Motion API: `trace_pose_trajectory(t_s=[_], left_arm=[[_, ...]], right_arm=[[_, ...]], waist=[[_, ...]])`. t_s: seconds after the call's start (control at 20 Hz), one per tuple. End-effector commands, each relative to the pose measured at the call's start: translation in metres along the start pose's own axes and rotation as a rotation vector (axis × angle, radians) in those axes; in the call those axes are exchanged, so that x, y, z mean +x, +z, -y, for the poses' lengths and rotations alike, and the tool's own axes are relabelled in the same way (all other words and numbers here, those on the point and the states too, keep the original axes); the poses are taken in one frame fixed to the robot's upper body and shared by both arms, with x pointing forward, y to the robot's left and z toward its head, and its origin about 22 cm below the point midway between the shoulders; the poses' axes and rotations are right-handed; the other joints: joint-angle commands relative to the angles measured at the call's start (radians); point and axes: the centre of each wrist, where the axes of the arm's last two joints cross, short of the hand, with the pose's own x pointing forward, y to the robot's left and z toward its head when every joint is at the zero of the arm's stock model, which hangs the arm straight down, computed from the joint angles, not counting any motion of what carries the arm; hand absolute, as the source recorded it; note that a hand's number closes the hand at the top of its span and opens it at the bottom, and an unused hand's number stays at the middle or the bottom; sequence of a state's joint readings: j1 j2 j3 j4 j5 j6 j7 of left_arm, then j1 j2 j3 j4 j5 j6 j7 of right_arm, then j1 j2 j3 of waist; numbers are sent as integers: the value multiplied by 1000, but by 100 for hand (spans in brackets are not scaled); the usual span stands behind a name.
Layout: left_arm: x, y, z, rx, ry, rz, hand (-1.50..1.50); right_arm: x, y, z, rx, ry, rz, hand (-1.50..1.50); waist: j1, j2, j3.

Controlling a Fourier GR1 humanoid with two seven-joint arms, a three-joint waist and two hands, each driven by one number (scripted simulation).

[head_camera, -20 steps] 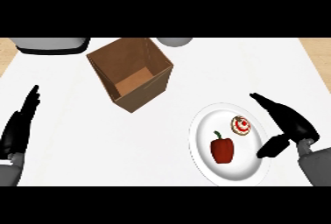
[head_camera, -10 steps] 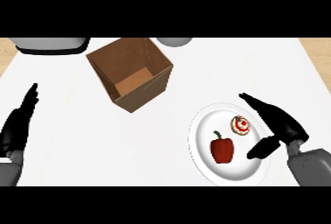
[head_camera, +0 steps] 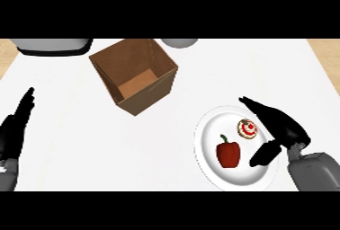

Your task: Pick the cupcake from the plate and place it in the cardboard box

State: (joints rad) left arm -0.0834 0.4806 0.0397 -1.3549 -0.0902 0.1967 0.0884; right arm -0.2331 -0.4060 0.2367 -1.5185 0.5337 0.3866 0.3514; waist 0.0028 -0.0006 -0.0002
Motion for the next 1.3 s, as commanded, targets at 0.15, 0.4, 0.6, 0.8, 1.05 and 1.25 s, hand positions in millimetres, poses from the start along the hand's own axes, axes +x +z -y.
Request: trace_pose_trajectory(t_s=[0.15, 0.4, 0.6, 0.8, 1.05, 1.25], left_arm=[[-9, 5, 8, 9, -1, 10, 0], [7, -7, 7, -9, 9, 6, 0], [10, -10, 8, 0, 8, -9, 0], [-8, 3, 25, 7, 0, -12, 0], [11, -1, 1, -7, 7, 1, 0], [3, 7, 13, -4, -13, -10, 0]], right_arm=[[4, -20, -30, 51, -1, -104, -150], [4, -31, -42, -60, 63, -89, 150], [-9, -37, -27, -182, 129, -75, 150], [-9, -39, -17, -273, 175, -87, 150], [51, -41, -50, -262, 173, -52, 150], [66, -12, -53, -348, 197, -65, 150]], waist=[[1, 1, 0], [0, 1, 1], [0, 2, 1], [0, 0, 0], [2, 0, 0], [-4, -2, 0]])
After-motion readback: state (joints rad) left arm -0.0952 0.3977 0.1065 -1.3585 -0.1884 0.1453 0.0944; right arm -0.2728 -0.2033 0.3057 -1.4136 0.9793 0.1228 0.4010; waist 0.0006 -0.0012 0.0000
